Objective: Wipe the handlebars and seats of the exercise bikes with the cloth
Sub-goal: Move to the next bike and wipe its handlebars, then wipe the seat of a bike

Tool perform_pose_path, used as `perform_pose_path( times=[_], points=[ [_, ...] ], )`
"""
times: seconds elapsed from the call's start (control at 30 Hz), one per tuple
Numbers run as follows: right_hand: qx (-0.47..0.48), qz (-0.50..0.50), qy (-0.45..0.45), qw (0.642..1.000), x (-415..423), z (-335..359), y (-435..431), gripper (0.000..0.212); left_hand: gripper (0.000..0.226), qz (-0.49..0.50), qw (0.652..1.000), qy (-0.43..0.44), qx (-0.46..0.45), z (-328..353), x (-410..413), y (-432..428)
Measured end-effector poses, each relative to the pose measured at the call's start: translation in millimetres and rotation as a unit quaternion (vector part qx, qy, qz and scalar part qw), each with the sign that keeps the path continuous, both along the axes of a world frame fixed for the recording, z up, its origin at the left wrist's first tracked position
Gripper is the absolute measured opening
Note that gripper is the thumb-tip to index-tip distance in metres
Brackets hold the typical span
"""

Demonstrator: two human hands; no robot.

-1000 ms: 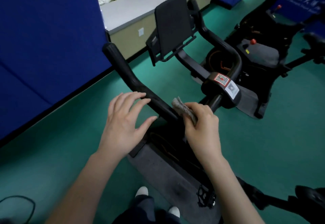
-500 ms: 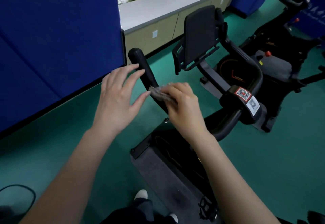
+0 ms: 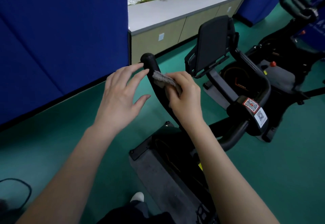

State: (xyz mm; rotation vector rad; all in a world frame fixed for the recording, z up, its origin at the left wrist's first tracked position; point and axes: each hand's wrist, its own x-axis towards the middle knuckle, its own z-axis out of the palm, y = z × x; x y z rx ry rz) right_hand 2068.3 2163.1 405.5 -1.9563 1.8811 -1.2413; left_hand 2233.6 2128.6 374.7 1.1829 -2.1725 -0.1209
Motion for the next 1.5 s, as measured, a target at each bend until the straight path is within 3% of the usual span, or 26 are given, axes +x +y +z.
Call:
perform_pose_path(
  times=[0.13, 0.23, 0.57, 0.87, 1.17, 1.5],
  points=[
    [0.028, 0.059, 0.059, 0.996, -22.0, -3.6, 27.4, 0.028, 0.059, -0.003, 1.000, -0.001, 0.009, 1.3, -1.1, 0.6],
    [0.075, 0.070, 0.024, 0.994, -39.3, -2.2, 52.0, 0.025, 0.058, -0.007, 1.000, 0.000, 0.012, 3.0, 0.3, 2.1],
    [0.078, -0.109, -0.142, 0.981, -69.9, -5.6, 118.8, 0.026, 0.050, -0.090, 0.995, -0.030, 0.017, 2.7, -30.3, 44.8],
    [0.039, -0.294, -0.275, 0.915, -95.2, -18.7, 208.0, 0.023, 0.046, -0.244, 0.968, -0.057, 0.032, -7.6, -99.4, 93.7],
    [0.041, -0.387, -0.304, 0.870, -119.7, -42.2, 331.8, 0.025, 0.048, -0.314, 0.944, -0.084, 0.048, -16.7, -145.5, 172.4],
    [0.032, -0.484, -0.304, 0.820, -145.3, -62.2, 526.5, 0.022, 0.047, -0.417, 0.896, -0.144, 0.057, -40.7, -221.7, 353.6]
  ],
)
